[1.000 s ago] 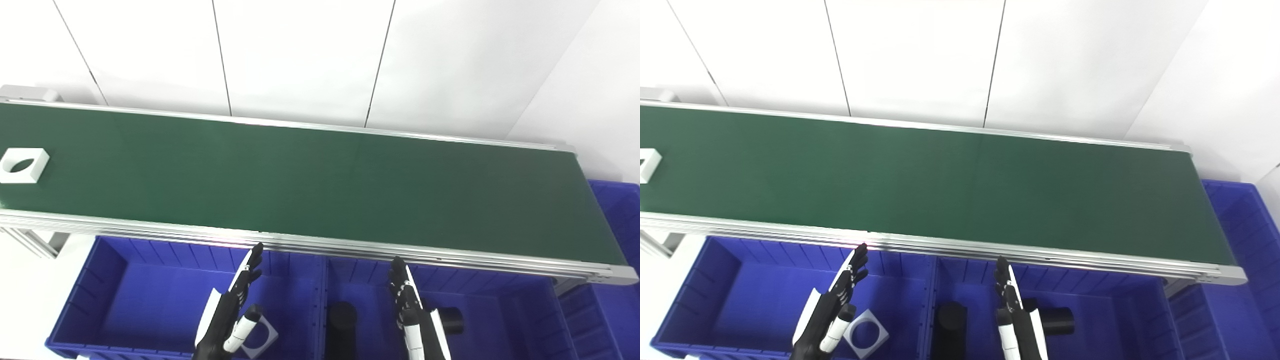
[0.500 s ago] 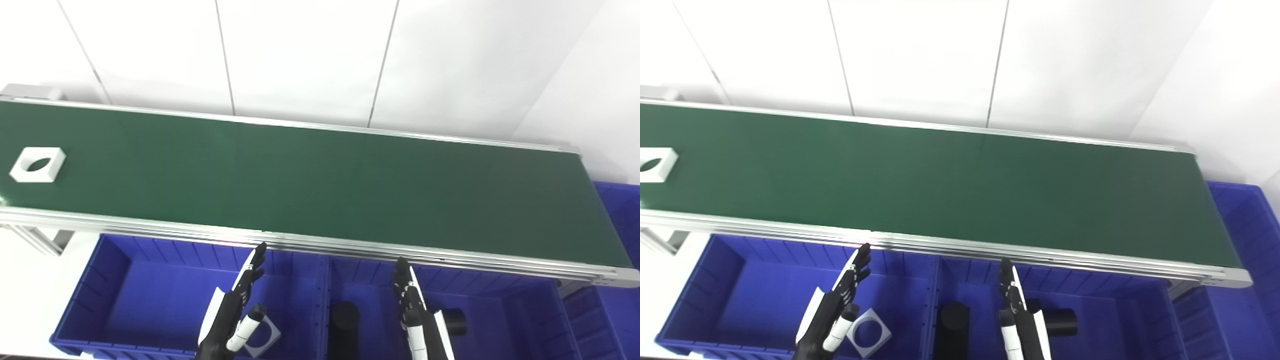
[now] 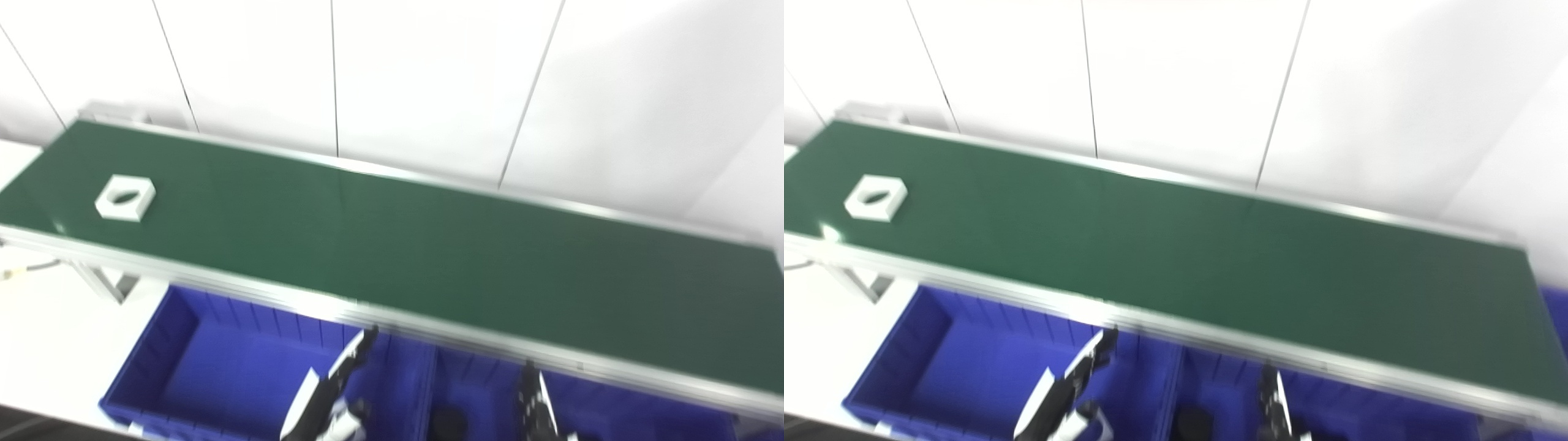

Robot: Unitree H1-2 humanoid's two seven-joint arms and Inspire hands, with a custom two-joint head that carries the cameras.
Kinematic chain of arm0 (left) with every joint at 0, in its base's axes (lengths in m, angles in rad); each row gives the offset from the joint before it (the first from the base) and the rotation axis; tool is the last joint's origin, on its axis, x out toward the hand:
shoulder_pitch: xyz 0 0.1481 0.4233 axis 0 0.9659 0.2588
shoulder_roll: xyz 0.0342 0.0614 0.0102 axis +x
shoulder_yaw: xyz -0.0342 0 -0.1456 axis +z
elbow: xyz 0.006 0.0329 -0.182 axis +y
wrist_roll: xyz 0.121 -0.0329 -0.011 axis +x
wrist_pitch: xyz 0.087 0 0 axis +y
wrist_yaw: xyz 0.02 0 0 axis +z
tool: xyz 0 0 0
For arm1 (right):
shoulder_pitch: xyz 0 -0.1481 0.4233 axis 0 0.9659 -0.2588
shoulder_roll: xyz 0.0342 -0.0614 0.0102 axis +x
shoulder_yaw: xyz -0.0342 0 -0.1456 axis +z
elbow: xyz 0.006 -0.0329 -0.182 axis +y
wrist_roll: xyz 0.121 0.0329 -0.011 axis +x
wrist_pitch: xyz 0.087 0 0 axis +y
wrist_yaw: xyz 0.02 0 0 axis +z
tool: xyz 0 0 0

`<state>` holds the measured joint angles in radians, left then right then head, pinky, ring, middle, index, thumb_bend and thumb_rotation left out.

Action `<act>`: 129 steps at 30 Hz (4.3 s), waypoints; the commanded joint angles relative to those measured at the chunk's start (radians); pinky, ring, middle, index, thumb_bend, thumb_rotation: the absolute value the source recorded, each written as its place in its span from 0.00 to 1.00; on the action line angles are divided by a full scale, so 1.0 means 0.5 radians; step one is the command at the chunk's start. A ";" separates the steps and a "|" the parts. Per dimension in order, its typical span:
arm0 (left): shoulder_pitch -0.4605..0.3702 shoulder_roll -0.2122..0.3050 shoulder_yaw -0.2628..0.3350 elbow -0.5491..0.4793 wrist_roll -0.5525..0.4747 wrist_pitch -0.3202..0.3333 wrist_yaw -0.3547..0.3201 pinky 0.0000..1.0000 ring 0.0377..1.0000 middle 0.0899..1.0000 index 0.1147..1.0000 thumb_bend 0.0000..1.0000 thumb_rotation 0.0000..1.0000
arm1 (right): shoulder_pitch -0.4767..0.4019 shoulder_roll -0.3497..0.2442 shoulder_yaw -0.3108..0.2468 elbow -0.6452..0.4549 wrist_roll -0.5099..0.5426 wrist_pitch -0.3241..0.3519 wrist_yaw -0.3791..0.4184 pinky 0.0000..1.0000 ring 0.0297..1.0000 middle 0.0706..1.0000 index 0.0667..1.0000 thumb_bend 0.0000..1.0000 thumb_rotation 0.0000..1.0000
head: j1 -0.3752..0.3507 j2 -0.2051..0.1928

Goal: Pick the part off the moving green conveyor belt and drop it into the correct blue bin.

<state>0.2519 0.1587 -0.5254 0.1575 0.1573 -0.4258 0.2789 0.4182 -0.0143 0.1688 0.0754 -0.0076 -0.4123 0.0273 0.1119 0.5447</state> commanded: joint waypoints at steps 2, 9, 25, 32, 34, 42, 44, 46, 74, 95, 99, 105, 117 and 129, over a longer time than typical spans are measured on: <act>-0.032 0.018 -0.021 -0.005 -0.008 -0.088 0.046 0.92 0.95 0.96 0.94 0.67 1.00 | -0.019 0.014 -0.017 -0.015 0.018 -0.115 0.015 1.00 1.00 1.00 1.00 0.70 1.00 | 0.021 -0.011; -0.056 0.024 -0.055 0.045 0.003 -0.088 0.087 0.92 0.95 0.95 0.92 0.67 0.99 | -0.025 0.016 -0.026 0.009 0.007 -0.115 0.007 1.00 1.00 1.00 1.00 0.67 1.00 | 0.096 -0.082; -0.109 0.044 -0.124 0.132 -0.012 -0.088 0.160 0.91 0.94 0.94 0.90 0.70 0.93 | -0.052 0.022 -0.064 0.080 0.087 -0.115 0.098 1.00 1.00 1.00 1.00 0.55 1.00 | 0.168 -0.210; -0.123 0.036 -0.132 0.150 -0.053 -0.088 0.155 0.89 0.93 0.93 0.89 0.69 0.90 | -0.043 0.040 -0.100 0.083 0.075 -0.115 0.128 1.00 1.00 1.00 1.00 0.53 1.00 | 0.196 -0.236; -0.123 0.036 -0.132 0.151 -0.057 -0.088 0.153 0.89 0.93 0.93 0.89 0.69 0.89 | -0.042 0.043 -0.104 0.082 0.073 -0.115 0.133 1.00 1.00 1.00 1.00 0.52 1.00 | 0.196 -0.236; -0.140 0.054 -0.179 0.164 -0.030 -0.088 0.220 0.88 0.92 0.92 0.89 0.70 0.89 | -0.064 0.061 -0.143 0.123 0.115 -0.115 0.201 1.00 1.00 1.00 1.00 0.50 1.00 | 0.210 -0.271; -0.147 0.059 -0.196 0.167 -0.021 -0.088 0.242 0.88 0.92 0.92 0.88 0.71 0.89 | -0.064 0.069 -0.158 0.128 0.128 -0.115 0.226 1.00 1.00 1.00 1.00 0.49 1.00 | 0.204 -0.270; -0.153 0.070 -0.214 0.162 -0.012 -0.088 0.259 0.89 0.92 0.92 0.88 0.71 0.89 | -0.057 0.081 -0.170 0.125 0.118 -0.115 0.223 1.00 1.00 1.00 1.00 0.51 1.00 | 0.187 -0.268; -0.089 0.110 -0.241 -0.098 -0.050 -0.088 0.186 0.89 0.93 0.92 0.89 0.75 0.87 | -0.070 0.124 -0.261 0.147 0.155 -0.115 0.356 1.00 1.00 1.00 1.00 0.48 1.00 | 0.160 -0.272; -0.217 -0.005 0.243 -0.628 -0.131 -0.086 -0.300 0.90 0.94 0.95 0.93 0.79 0.74 | -0.103 0.096 -0.161 0.130 -0.042 -0.115 0.139 1.00 1.00 1.00 1.00 0.60 1.00 | -0.136 -0.144; -0.295 0.000 0.382 -0.632 -0.037 -0.057 -0.370 0.91 0.93 0.93 0.93 0.83 0.83 | -0.103 0.092 -0.136 0.125 -0.016 -0.115 0.123 1.00 1.00 1.00 1.00 0.63 1.00 | -0.145 -0.128; -0.415 0.009 0.523 -0.628 0.037 -0.014 -0.474 0.96 0.97 0.96 0.95 0.78 0.87 | -0.115 0.089 -0.112 0.133 -0.018 -0.115 0.100 1.00 1.00 1.00 1.00 0.68 1.00 | -0.178 -0.107; -0.831 0.151 0.772 -0.489 0.188 0.249 -0.660 0.98 1.00 0.99 0.98 0.70 0.74 | -0.126 0.069 -0.039 0.093 -0.058 -0.115 -0.008 1.00 1.00 1.00 1.00 0.72 0.99 | -0.228 0.020; -1.128 0.285 0.824 -0.155 0.247 0.355 -0.769 0.96 1.00 1.00 0.99 0.77 0.62 | -0.135 0.045 -0.021 0.058 0.005 -0.115 0.026 1.00 1.00 1.00 1.00 0.76 0.94 | -0.184 0.130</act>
<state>-0.2568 0.2822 -0.1258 0.0878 0.2713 -0.2396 -0.1066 0.3563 0.0059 0.1574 0.1353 -0.0160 -0.4177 0.0279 0.0199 0.6105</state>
